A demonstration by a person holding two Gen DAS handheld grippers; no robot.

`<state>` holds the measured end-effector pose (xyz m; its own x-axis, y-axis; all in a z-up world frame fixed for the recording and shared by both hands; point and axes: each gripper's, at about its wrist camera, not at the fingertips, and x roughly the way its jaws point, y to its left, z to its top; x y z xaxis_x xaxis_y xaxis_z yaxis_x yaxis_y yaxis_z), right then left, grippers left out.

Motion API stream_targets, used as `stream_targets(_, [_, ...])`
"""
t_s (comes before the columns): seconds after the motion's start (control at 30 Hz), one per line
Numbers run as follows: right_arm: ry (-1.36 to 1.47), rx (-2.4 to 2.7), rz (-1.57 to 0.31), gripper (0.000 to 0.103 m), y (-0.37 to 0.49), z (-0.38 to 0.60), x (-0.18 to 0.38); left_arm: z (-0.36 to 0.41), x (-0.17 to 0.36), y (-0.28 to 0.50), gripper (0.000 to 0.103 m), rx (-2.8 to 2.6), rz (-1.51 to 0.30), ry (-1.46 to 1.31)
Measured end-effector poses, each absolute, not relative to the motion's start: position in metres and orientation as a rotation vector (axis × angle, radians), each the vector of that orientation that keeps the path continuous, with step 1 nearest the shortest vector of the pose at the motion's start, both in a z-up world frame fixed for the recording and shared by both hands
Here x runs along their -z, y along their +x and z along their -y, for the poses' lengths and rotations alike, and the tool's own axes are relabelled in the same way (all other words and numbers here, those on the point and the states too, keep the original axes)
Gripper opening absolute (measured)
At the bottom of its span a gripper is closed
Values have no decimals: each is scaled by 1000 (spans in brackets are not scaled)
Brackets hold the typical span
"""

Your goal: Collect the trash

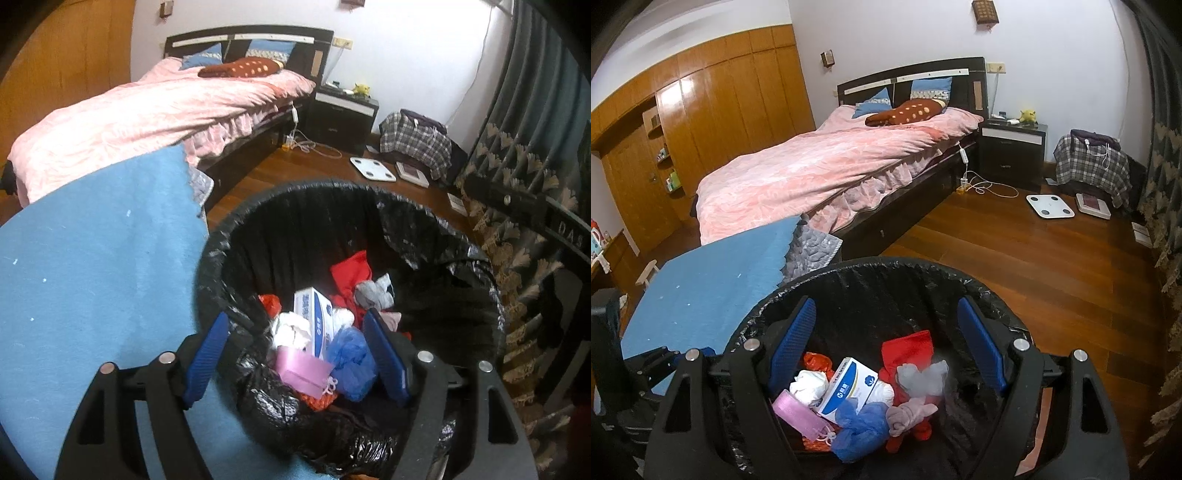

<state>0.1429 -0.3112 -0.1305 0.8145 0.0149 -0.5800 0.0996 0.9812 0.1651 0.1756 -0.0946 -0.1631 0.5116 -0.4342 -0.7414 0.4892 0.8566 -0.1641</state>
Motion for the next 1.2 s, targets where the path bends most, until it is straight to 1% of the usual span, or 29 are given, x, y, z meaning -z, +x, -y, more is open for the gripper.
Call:
stream_targets(0.17, [188,35,-615,77,140,307,125,89,147,176,75,542,-821,50])
stream_targets(0.27, [183,30,-609,77,138,304,120,87,136,176,77,532,-792,37])
stream_targets(0.57, [165,20,-591,79,127,296,105,80,111,169,88,503,-720,6])
stream_targets(0.6, [163,20,-588,80,126,295,103,79,107,169,89,501,-711,0])
stream_targets(0.7, [161,19,-578,87,121,293,97,78,97,167,93,493,-690,-9])
stream_targets(0.73, [158,19,-574,87,119,292,95,78,95,165,94,491,-684,-10])
stream_targets(0.8, [154,17,-570,87,117,290,92,76,89,162,95,485,-669,-14])
stream_targets(0.87, [154,20,-566,91,115,289,89,75,85,160,97,477,-659,-18])
stream_targets(1.0, [163,17,-559,97,109,286,82,72,77,156,97,468,-644,-25])
stream_targets(1.2, [162,7,-557,97,101,281,73,67,64,147,97,449,-611,-19])
